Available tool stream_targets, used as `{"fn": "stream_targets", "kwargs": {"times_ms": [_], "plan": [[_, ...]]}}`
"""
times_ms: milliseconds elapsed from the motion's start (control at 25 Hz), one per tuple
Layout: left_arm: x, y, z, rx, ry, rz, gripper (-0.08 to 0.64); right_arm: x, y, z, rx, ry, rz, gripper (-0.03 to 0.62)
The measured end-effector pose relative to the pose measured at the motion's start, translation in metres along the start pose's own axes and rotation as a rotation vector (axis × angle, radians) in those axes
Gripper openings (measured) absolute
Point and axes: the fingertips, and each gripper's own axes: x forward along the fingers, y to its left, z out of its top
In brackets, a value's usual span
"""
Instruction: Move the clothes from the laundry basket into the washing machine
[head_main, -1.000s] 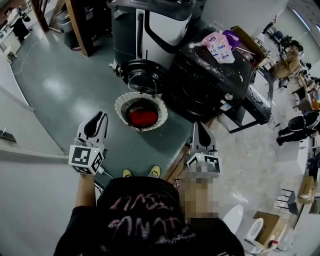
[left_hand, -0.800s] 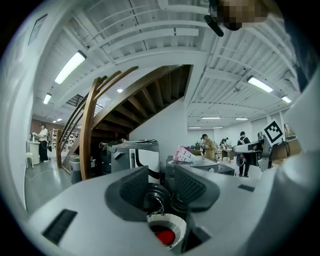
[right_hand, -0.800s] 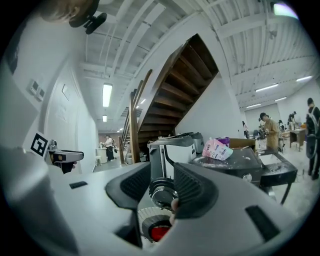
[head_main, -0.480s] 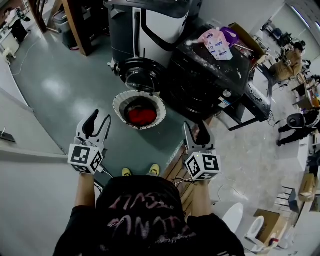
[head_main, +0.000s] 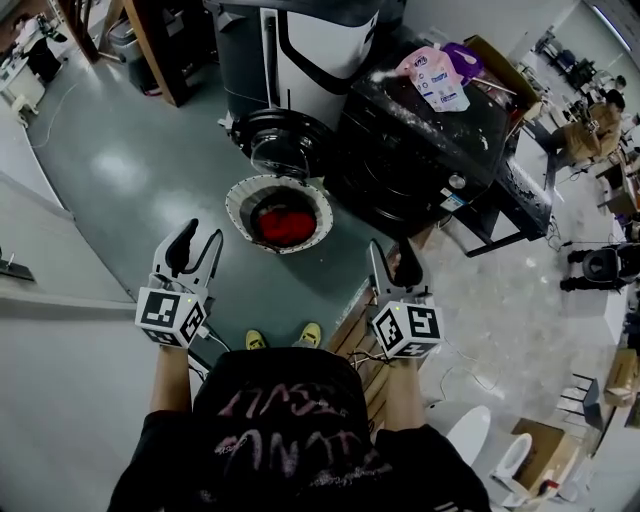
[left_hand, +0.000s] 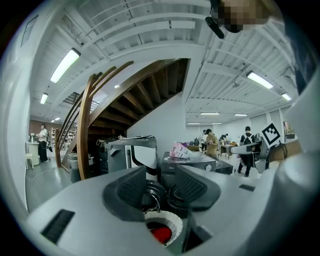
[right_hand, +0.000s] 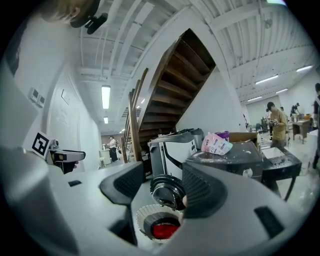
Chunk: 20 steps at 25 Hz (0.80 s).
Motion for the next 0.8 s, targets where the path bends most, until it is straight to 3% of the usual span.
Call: {"fn": "stream_targets", "kwargs": {"times_ms": [480, 800], "plan": [[0.037, -0.051, -0.005, 0.015, 0.034, -0.006, 0.190, 0.010, -0.049, -0.014, 0.022, 0.045, 0.044, 0.249], [0.057, -0.026, -0.010, 0.000, 0.034, 0.007, 0.190, 0.043, -0.047, -0.018, 0.012, 0.059, 0.053, 0.247]]}}
